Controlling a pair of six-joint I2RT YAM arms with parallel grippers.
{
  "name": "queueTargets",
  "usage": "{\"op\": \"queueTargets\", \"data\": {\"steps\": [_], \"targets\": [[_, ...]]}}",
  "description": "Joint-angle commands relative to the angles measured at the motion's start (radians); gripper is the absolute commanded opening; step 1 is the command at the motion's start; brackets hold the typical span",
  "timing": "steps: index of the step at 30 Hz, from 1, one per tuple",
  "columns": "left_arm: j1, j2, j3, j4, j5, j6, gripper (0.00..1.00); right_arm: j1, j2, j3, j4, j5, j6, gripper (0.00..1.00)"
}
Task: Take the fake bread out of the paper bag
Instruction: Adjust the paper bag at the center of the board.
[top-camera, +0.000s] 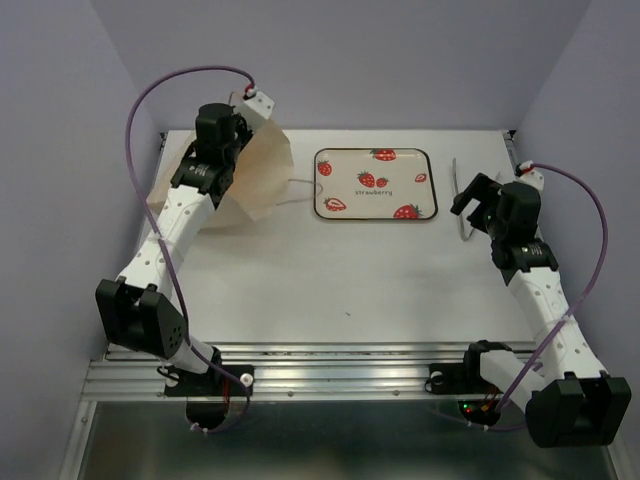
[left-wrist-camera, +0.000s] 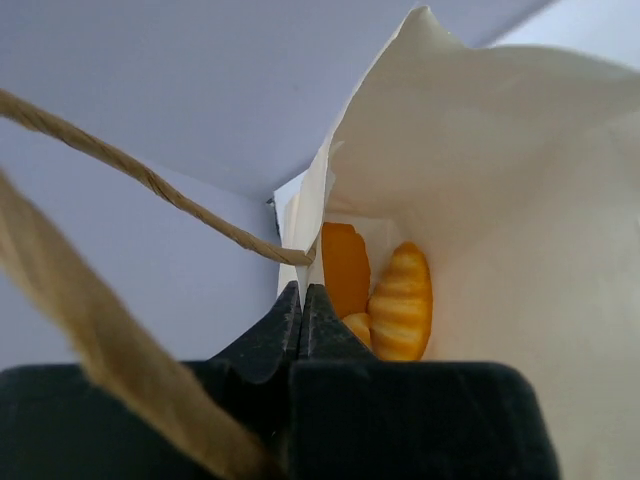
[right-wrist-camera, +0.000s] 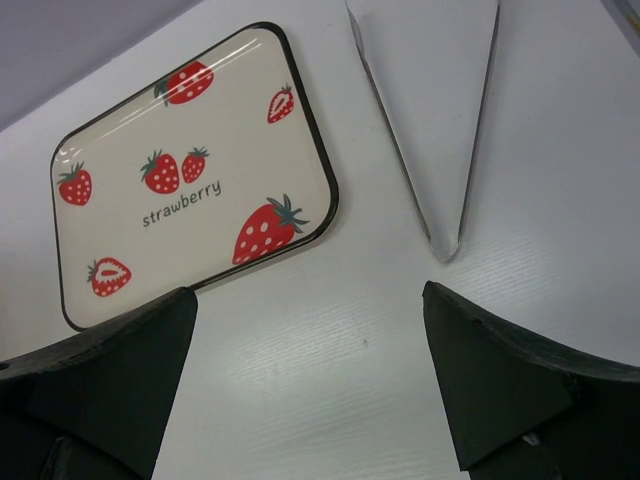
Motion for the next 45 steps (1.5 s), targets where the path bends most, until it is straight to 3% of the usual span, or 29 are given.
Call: {"op": "queueTargets", "data": {"steps": [1,5,7,11,13,17,22,37,41,45], "targets": [[-0.076,-0.074,-0.145,0.163,0.015,0.167,0.0,0.003,0.014,0.007,0.013,0.018,-0.018,1.0],[-0.155,-0.123,-0.298,0.216,0.014,0.195,0.0,0.003,0.033,0.013,0.003,0.016,-0.018,1.0],[-0.188,-0.147,-0.347,0.209,0.081,0.176,0.0,0.003,0.04,0.018,0.002,0.022,-0.021,1.0],[-0.304,-0.089,-0.311,0.184,0.023,0.17,0.0,0.003,0.06,0.01,0.011,0.045,-0.027,1.0],[-0.321,-0.065,-0.263,0.09,0.117,0.141,0.0,0.003,0.075,0.025,-0.012,0.064,-0.035,1.0],[-0.378,-0.034,-0.318,0.124,0.054,0.069,0.0,0.003,0.082,0.013,-0.011,0.108,-0.036,1.0],[-0.41,-0.063,-0.403,0.129,-0.045,-0.017,0.0,0.003,0.102,-0.01,0.025,0.122,-0.041,1.0],[-0.426,-0.385,-0.663,0.161,0.036,-0.221,0.0,-0.019,0.362,0.047,0.117,0.17,-0.068,1.0],[-0.427,-0.463,-0.683,0.16,0.058,-0.224,0.0,-0.109,0.425,0.073,0.118,0.034,-0.127,1.0],[-0.427,-0.499,-0.714,0.161,0.069,-0.221,0.0,-0.12,0.491,0.13,0.126,-0.094,-0.24,1.0]]}}
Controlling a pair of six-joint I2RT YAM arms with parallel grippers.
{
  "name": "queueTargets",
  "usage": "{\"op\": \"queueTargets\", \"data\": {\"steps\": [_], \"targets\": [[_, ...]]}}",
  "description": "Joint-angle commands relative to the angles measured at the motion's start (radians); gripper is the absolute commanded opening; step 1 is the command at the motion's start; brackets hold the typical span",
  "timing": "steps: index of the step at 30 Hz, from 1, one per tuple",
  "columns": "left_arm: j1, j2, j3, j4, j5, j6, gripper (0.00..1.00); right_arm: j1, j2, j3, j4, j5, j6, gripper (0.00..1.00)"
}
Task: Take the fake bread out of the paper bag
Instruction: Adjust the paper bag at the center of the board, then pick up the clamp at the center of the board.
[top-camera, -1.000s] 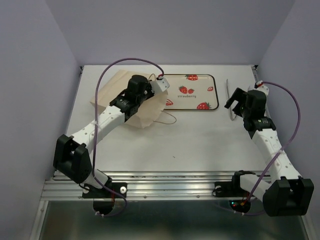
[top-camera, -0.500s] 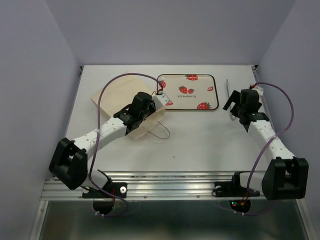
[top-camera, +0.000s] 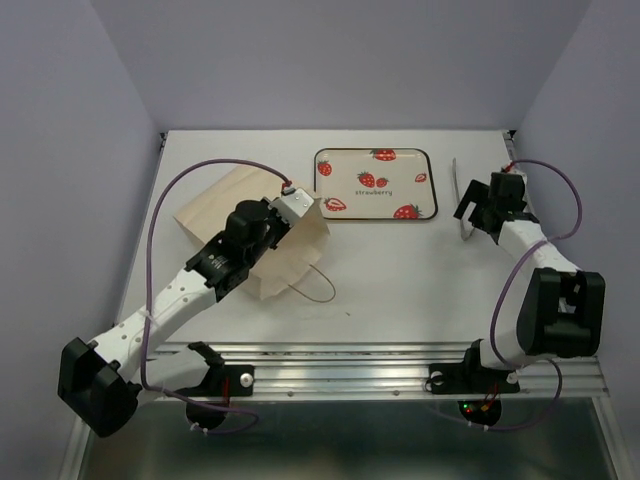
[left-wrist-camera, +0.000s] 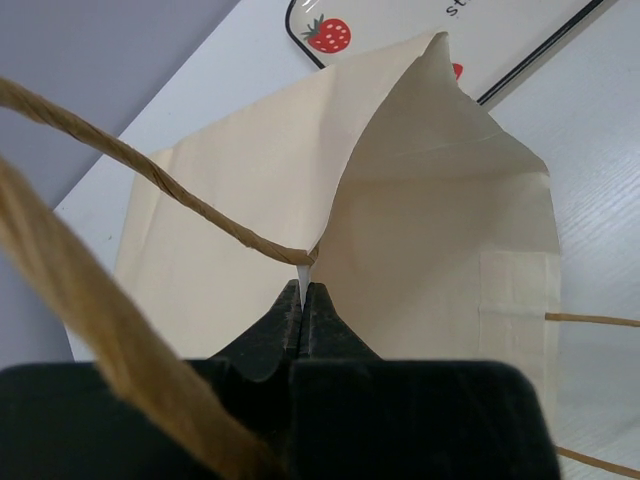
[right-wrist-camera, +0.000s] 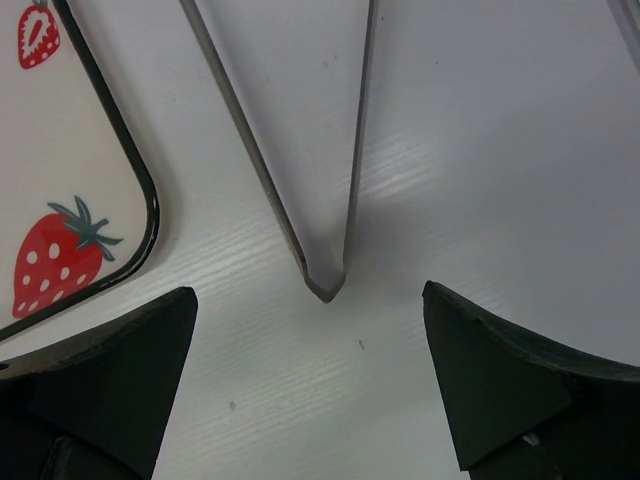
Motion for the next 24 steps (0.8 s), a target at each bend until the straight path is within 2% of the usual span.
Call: {"op": "queueTargets", "data": {"steps": [1,4,8,13,20,24], "targets": [[-0.007,-0.039,-0.033,0.028,0.023,-0.025,0.0,-0.018,0.073,0.085,0.053,-0.13,-0.13,1.0],[-0.007,-0.043,-0.036,0.028,0.028,-0.031,0.0,-0.039,0.112,0.112,0.04,-0.098,-0.115,1.0],[-0.007,-0.059,-0.043,0.028,0.034,-0.031,0.0,-0.065,0.164,0.125,0.04,-0.184,-0.133,1.0],[-0.007,-0.064,-0.049,0.028,0.028,-0.026,0.0,-0.065,0.205,0.159,0.011,-0.1,-0.11,1.0],[-0.009,-0.07,-0.053,0.054,0.032,-0.03,0.0,-0.074,0.273,0.193,-0.012,-0.149,-0.098,1.0],[-0.007,-0.076,-0.059,0.056,0.023,-0.03,0.0,-0.074,0.313,0.225,-0.01,-0.106,-0.084,1.0]]}}
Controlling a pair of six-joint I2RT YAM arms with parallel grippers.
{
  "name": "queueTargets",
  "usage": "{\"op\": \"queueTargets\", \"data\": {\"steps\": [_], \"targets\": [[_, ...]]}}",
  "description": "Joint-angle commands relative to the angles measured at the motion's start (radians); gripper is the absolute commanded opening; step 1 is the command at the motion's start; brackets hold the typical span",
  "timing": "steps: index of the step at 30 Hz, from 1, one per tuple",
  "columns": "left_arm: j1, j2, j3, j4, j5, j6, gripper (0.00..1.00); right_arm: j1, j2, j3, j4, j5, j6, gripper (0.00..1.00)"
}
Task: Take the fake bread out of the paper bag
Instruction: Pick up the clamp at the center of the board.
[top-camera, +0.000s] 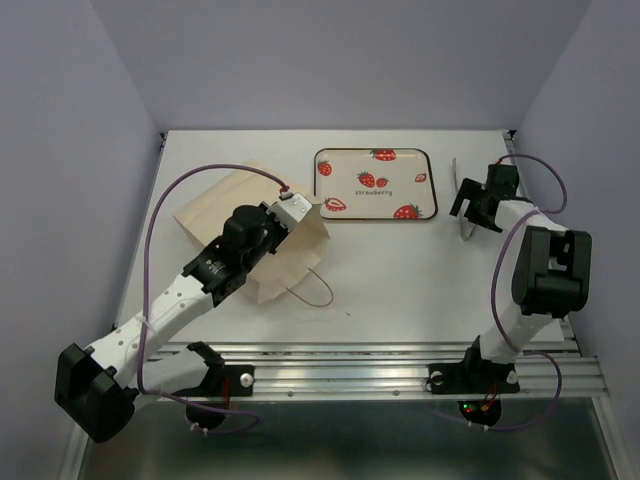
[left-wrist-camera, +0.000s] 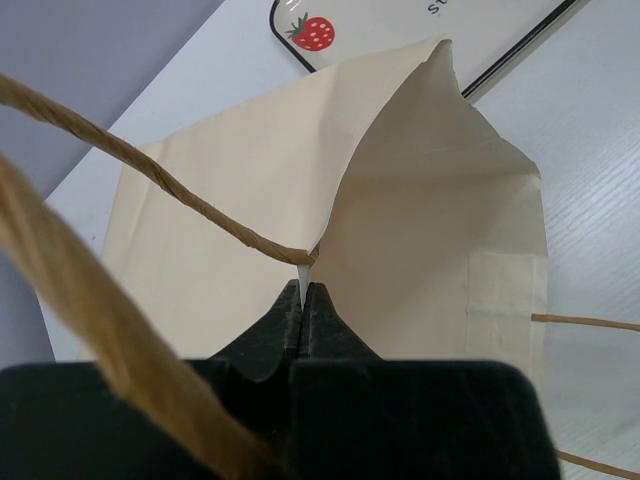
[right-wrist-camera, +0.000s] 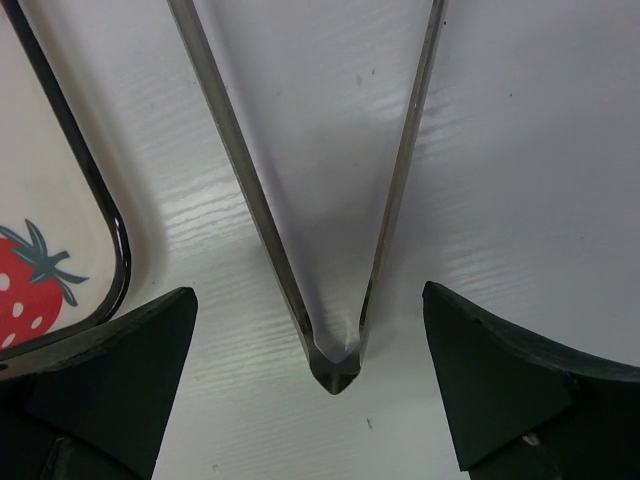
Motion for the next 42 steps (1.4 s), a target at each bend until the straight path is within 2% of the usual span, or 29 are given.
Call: {"op": "queueTargets", "data": {"steps": [1,20,33,42], "targets": [[-0.003,-0.034,-0.017,0.063,0.003,-0.011,0.0,-0.009,0.034,0.056,-0.002,0.035,0.016,1.0],[-0.005,-0.072,-0.026,0.08,-0.003,-0.007,0.0,-0.009,0.267,0.252,-0.029,0.109,0.041,1.0],[-0.003,-0.063,-0.026,0.092,-0.028,0.006,0.0,-0.018,0.391,0.328,-0.025,0.014,-0.073,1.0],[-0.005,-0.089,-0.032,0.091,-0.029,-0.001,0.0,-0.018,0.468,0.366,-0.032,0.041,-0.079,1.0]]}}
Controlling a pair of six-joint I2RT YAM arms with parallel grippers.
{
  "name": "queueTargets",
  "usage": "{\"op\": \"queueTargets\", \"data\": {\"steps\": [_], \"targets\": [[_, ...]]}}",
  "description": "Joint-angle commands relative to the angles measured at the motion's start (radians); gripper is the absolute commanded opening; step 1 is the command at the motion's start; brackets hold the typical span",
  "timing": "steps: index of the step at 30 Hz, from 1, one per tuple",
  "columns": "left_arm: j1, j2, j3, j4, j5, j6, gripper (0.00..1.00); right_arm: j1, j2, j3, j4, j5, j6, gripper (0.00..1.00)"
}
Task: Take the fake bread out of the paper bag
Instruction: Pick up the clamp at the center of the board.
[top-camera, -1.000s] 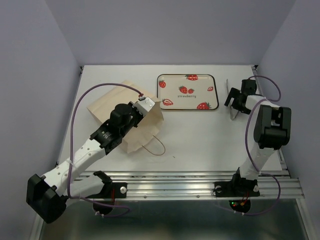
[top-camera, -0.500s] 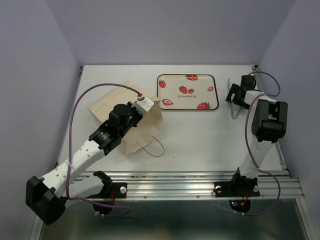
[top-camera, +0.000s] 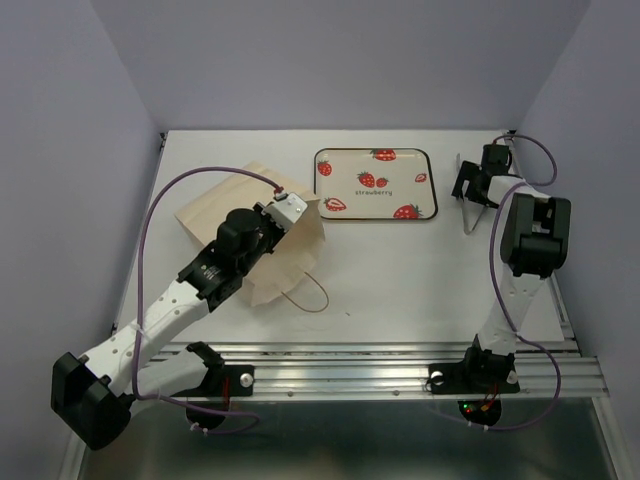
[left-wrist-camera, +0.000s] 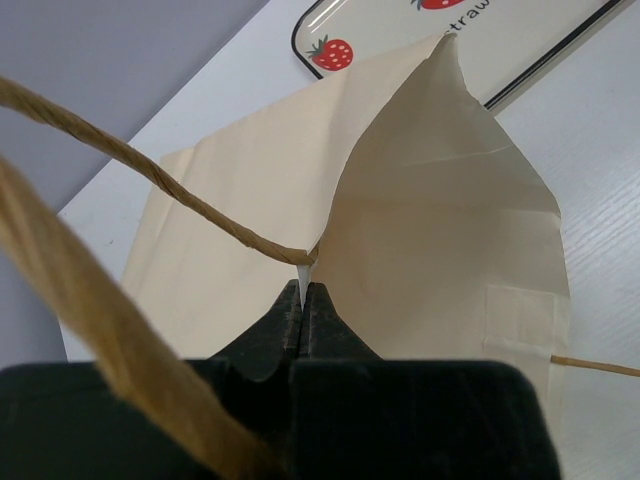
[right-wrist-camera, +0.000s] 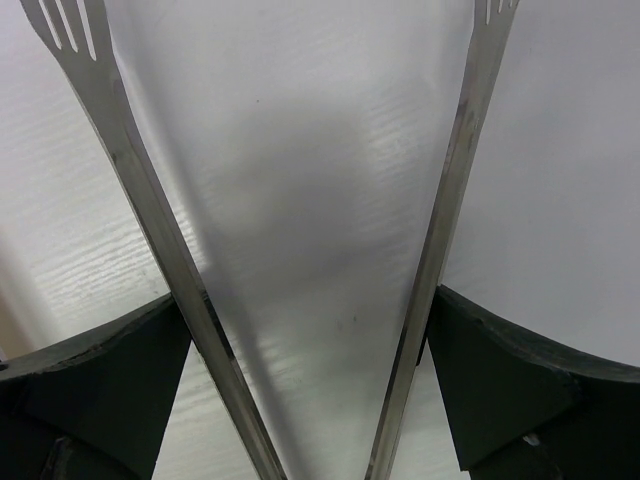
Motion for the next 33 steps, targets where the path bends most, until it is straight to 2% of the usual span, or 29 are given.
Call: {"op": "queueTargets", "data": {"steps": [1,2,3,5,6,8,9,11,12,14,15,18,23,33], "targets": [[-0.003,-0.045,-0.013,0.057,-0.011,-0.004,0.0,-0.007,0.091,-0.01,-0.047,-0.012,-0.008,0.98],[-0.005,-0.046,-0.013,0.057,-0.01,-0.004,0.0,-0.007,0.093,-0.01,-0.047,-0.008,-0.007,0.96],[-0.005,-0.048,-0.013,0.055,-0.008,-0.004,0.0,-0.007,0.093,-0.013,-0.046,-0.008,-0.007,0.89],[-0.005,-0.048,-0.013,0.057,-0.005,-0.004,0.0,-0.007,0.091,-0.016,-0.046,-0.001,-0.01,0.74],[-0.005,-0.048,-0.013,0.055,-0.003,-0.005,0.0,-0.007,0.085,-0.019,-0.046,0.006,-0.011,0.57],[-0.005,-0.048,-0.012,0.054,-0.002,-0.007,0.0,-0.007,0.074,-0.024,-0.043,0.009,-0.019,0.48],[-0.005,-0.048,-0.01,0.052,0.0,-0.009,0.0,-0.007,0.057,-0.027,-0.038,0.014,-0.022,0.39],[-0.005,-0.05,-0.007,0.049,0.004,-0.012,0.0,-0.007,0.036,-0.037,-0.027,0.021,-0.025,0.38],[-0.003,-0.05,-0.007,0.049,0.007,-0.012,0.0,-0.007,0.022,-0.042,-0.024,0.022,-0.024,0.33],[-0.005,-0.051,-0.004,0.046,0.021,-0.013,0.0,-0.007,-0.031,-0.057,-0.009,0.017,-0.018,0.33],[-0.005,-0.054,-0.001,0.045,0.027,-0.015,0.0,-0.007,-0.08,-0.065,-0.001,0.002,-0.014,0.27],[-0.003,-0.059,0.0,0.043,0.033,-0.018,0.0,-0.007,-0.168,-0.08,0.011,-0.037,-0.001,0.24],[-0.005,-0.079,-0.001,0.046,0.058,-0.018,0.0,-0.007,-0.381,-0.132,0.042,-0.196,0.039,0.27],[-0.005,-0.131,-0.013,0.055,0.079,-0.024,0.0,-0.007,-0.636,-0.283,0.104,-0.606,0.165,0.34]]}}
